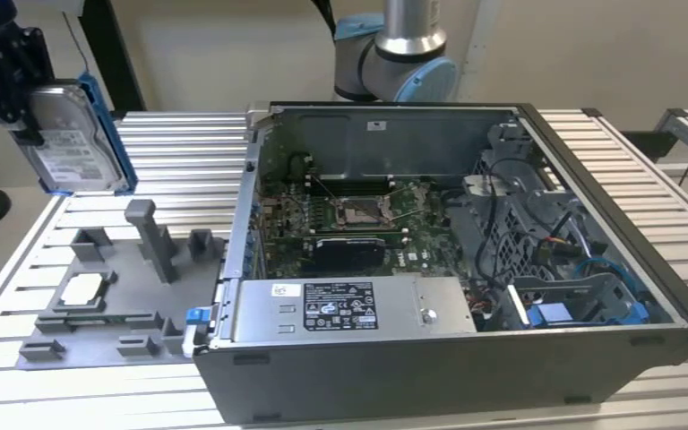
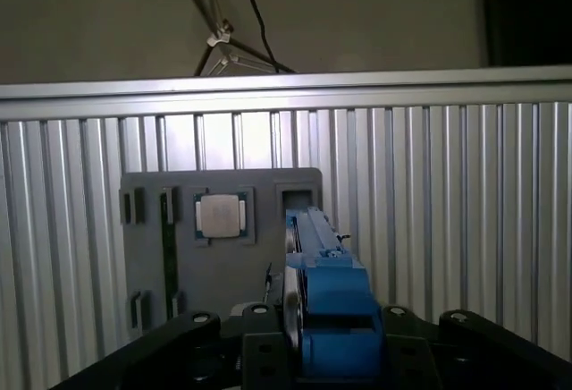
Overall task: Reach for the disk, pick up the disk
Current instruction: 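Pick up the disk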
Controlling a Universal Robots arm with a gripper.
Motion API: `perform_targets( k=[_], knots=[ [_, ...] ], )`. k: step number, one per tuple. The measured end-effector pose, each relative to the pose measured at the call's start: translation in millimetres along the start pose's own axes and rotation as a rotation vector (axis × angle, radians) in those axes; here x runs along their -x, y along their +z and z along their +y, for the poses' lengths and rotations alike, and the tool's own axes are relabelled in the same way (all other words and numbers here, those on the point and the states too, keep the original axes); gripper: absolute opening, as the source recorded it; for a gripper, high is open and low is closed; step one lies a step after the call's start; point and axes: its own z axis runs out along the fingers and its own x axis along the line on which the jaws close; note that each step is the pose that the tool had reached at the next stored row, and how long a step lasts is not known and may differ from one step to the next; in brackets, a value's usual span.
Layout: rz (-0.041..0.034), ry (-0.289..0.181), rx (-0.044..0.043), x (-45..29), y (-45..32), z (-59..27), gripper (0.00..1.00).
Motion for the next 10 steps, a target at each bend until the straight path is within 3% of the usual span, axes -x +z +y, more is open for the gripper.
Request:
perform_targets(
  k=[10],
  knots=[
    [0.0000, 0.000, 0.0000, 1.6, -45.5, 0.6, 0.00]
  ],
)
